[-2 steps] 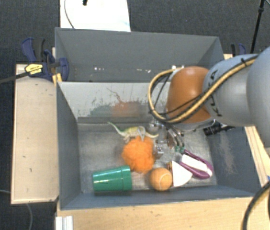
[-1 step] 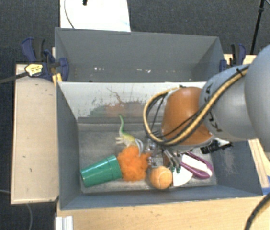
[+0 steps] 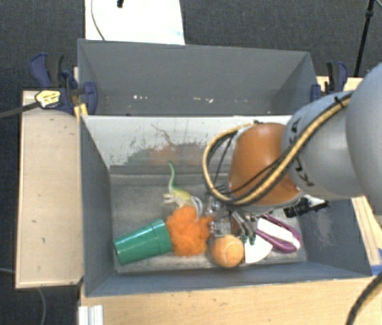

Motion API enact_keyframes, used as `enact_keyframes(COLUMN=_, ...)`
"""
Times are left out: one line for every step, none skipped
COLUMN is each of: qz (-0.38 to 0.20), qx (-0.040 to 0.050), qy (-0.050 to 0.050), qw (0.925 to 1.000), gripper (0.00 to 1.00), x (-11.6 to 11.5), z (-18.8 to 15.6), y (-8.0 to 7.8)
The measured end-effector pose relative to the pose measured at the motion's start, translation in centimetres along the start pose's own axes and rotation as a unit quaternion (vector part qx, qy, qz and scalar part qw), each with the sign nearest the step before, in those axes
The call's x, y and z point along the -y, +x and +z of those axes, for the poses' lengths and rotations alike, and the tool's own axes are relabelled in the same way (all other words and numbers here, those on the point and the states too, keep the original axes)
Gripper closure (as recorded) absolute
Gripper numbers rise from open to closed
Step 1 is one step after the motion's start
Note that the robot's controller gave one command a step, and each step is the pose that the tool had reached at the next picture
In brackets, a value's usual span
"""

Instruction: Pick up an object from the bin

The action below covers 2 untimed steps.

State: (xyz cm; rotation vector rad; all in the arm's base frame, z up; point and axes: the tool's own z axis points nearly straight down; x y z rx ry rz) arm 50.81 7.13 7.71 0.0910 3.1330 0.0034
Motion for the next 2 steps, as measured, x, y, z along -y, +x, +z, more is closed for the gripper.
enact_keyframes(qz=-0.019, qx=-0.0067, qy=0.001, qw=0.9998, gripper=1.0, x=1.3, z=-4.4, y=1.0)
enact_keyframes(qz=-0.044, qx=-0.0029, qy=0.001, qw=0.999, gripper=1.0, x=4.5, z=-12.5, y=-0.6)
